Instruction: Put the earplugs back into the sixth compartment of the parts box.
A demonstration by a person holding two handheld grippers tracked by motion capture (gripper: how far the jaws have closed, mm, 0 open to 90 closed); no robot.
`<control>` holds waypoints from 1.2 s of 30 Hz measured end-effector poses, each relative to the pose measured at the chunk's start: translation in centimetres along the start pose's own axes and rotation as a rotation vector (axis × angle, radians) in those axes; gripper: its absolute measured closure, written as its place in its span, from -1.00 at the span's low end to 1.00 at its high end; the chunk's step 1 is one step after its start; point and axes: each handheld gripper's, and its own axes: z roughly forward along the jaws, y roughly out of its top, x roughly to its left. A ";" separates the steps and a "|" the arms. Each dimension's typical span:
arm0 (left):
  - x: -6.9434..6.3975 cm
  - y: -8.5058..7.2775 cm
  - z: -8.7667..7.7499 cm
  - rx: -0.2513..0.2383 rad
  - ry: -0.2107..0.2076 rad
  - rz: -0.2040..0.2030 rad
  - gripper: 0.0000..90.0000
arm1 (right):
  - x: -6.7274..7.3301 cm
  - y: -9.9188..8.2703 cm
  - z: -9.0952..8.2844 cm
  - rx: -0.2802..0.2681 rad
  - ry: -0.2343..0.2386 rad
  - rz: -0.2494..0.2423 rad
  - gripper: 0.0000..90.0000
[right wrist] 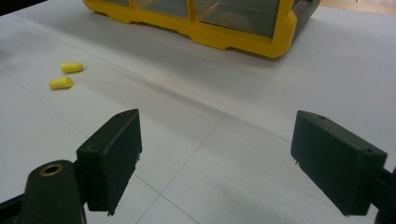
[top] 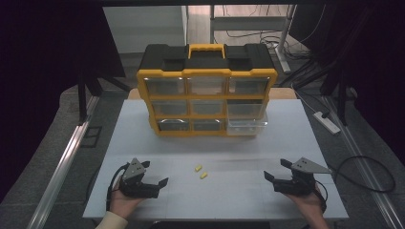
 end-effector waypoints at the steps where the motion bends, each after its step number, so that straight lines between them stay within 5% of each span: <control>1: 0.0 0.0 0.0 0.002 0.001 -0.001 -0.89 | 0.0 0.0 0.0 0.001 0.002 -0.002 -0.63; 24: 0.1 -0.1 0.0 0.003 0.005 0.005 -0.88 | 0.5 0.3 0.3 0.018 0.022 0.002 -0.60; 36: 0.1 -0.1 -0.1 0.005 0.003 0.013 -0.88 | 2.6 1.5 1.7 0.044 0.061 -0.056 -0.61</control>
